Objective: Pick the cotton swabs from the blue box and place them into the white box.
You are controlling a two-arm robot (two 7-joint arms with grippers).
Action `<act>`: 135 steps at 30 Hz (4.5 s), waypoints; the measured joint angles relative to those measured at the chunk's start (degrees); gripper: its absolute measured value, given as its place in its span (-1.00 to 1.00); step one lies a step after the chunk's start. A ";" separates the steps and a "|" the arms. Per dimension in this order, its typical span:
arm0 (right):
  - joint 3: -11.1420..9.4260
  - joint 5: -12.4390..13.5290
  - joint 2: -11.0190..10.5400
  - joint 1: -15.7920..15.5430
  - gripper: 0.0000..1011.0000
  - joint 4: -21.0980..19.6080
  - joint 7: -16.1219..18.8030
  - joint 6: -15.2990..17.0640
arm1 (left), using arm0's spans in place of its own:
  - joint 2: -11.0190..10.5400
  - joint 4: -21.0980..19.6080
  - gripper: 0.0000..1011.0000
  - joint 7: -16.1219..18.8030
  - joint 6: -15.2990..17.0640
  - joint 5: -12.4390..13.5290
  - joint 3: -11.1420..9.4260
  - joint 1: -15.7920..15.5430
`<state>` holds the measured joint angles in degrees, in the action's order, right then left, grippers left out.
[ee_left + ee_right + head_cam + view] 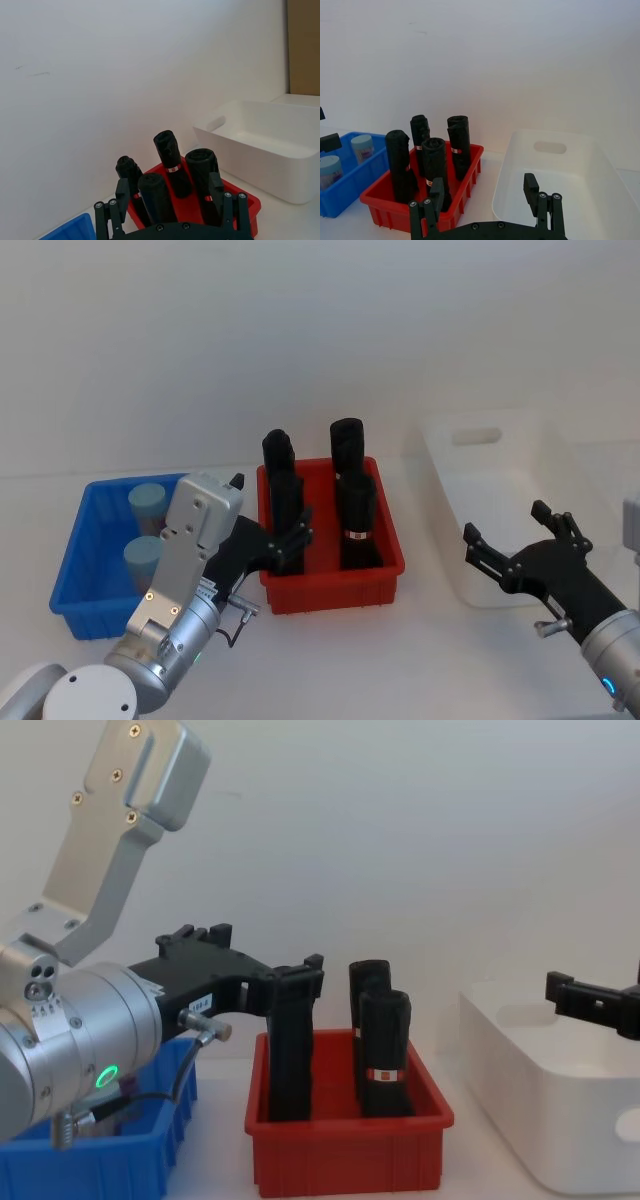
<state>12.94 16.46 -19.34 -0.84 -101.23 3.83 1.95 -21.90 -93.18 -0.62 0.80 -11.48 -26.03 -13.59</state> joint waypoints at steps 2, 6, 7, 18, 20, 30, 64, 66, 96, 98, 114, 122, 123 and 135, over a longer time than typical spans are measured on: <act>0.00 0.00 0.00 0.00 0.98 0.00 0.00 0.00 | 0.00 0.00 0.99 0.00 0.00 0.00 0.00 0.00; 0.00 0.00 0.00 0.00 0.98 0.00 0.00 0.00 | 0.00 0.00 0.99 0.00 0.00 0.00 0.00 0.00; 0.00 0.00 0.00 0.00 0.98 0.00 0.00 0.00 | 0.00 0.00 0.99 0.00 0.00 0.00 0.00 0.00; 0.00 0.00 0.00 0.00 0.98 0.00 0.00 0.00 | 0.00 0.00 0.99 0.00 0.00 0.00 0.00 0.00; 0.00 0.00 0.00 0.00 0.98 0.00 0.00 0.00 | 0.00 0.00 0.99 0.00 0.00 0.00 0.00 0.00; 0.00 0.00 0.00 0.00 0.98 0.00 0.00 0.00 | 0.00 0.00 0.99 0.00 0.00 0.00 0.00 0.00; 0.00 0.00 0.00 0.00 0.98 0.00 0.00 0.00 | 0.08 0.53 0.99 -0.27 0.00 -0.61 0.32 -0.24; 0.00 0.00 0.00 0.00 0.98 0.00 0.00 0.00 | 0.11 0.93 0.99 -0.49 0.20 -1.17 0.57 -0.44; 0.00 0.00 0.00 0.00 0.98 0.00 0.00 0.00 | -0.53 10.37 0.99 0.37 6.74 -9.01 5.74 -3.80; 0.00 0.00 0.00 0.00 0.98 0.00 0.00 0.00 | -0.62 11.25 0.99 0.51 7.30 -9.29 6.16 -4.10; 0.00 0.00 0.00 0.00 0.98 0.00 0.00 0.00 | -0.67 17.79 0.99 -0.59 9.84 -9.73 8.09 -6.66; 0.00 0.00 0.00 0.00 0.98 0.00 0.00 0.00 | -0.19 22.14 0.99 -2.83 10.52 -9.64 8.80 -8.72; 0.00 0.00 0.00 0.00 0.98 0.00 0.00 0.00 | -0.19 22.14 0.99 -2.83 10.52 -9.64 8.80 -8.72; 0.00 0.00 0.00 0.00 0.98 0.00 0.00 0.00 | 0.47 27.39 0.99 -4.96 10.76 -10.45 9.59 -11.05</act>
<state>12.94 16.47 -19.33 -0.84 -101.23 3.82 1.95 -21.43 -65.78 -5.59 11.56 -21.93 -16.44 -24.64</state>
